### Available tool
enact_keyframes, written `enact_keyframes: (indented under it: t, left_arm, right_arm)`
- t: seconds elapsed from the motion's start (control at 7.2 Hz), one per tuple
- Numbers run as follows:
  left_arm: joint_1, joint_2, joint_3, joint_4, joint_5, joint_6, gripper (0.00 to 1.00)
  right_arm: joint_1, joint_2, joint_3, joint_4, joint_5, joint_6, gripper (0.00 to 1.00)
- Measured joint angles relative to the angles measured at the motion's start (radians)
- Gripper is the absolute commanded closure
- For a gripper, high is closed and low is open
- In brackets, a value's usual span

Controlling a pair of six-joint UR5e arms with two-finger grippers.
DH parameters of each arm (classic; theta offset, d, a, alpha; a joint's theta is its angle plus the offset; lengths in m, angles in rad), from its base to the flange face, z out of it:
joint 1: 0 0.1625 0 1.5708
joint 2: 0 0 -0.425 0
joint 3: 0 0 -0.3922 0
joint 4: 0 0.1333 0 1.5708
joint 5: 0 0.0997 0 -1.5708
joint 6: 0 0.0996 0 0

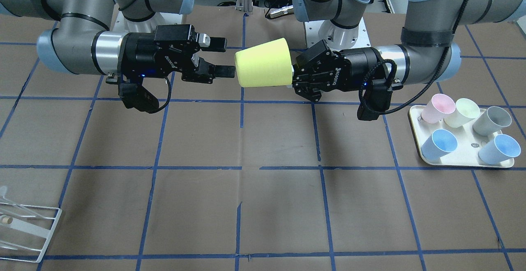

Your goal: Transfer IKEA cup to right arm and place on rack

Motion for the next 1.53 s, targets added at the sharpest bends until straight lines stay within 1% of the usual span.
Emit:
enact_keyframes:
  t: [0.28,0.56,0.69,0.97,1.11,1.25,1.39,1.53]
  left_arm:
    - [-0.009,0.000,-0.008,0.001,-0.008,0.002,0.97]
    - [-0.012,0.000,-0.010,0.000,-0.026,0.003,0.97]
    - [-0.013,0.000,-0.011,0.000,-0.032,0.003,0.96]
    - [-0.016,0.000,-0.011,-0.001,-0.035,0.003,0.95]
    - [-0.022,-0.001,-0.011,-0.001,-0.035,0.003,0.94]
    - [-0.029,-0.001,-0.011,-0.001,-0.036,0.003,0.94]
    - [-0.031,-0.001,-0.011,0.000,-0.037,0.002,0.91]
    - [-0.033,-0.002,-0.010,0.000,-0.037,0.002,0.82]
  right_arm:
    - [0.000,0.024,-0.028,-0.038,0.010,0.045,0.00]
    - [0.007,0.044,-0.030,-0.080,0.009,0.062,0.00]
    - [0.019,0.047,-0.031,-0.086,0.009,0.065,0.03]
    - [0.036,0.049,-0.036,-0.089,0.016,0.070,0.21]
    - [0.039,0.049,-0.039,-0.090,0.018,0.079,0.26]
    - [0.039,0.050,-0.041,-0.092,0.019,0.091,0.26]
    - [0.039,0.052,-0.041,-0.095,0.020,0.097,0.26]
    - [0.038,0.053,-0.041,-0.097,0.021,0.100,0.26]
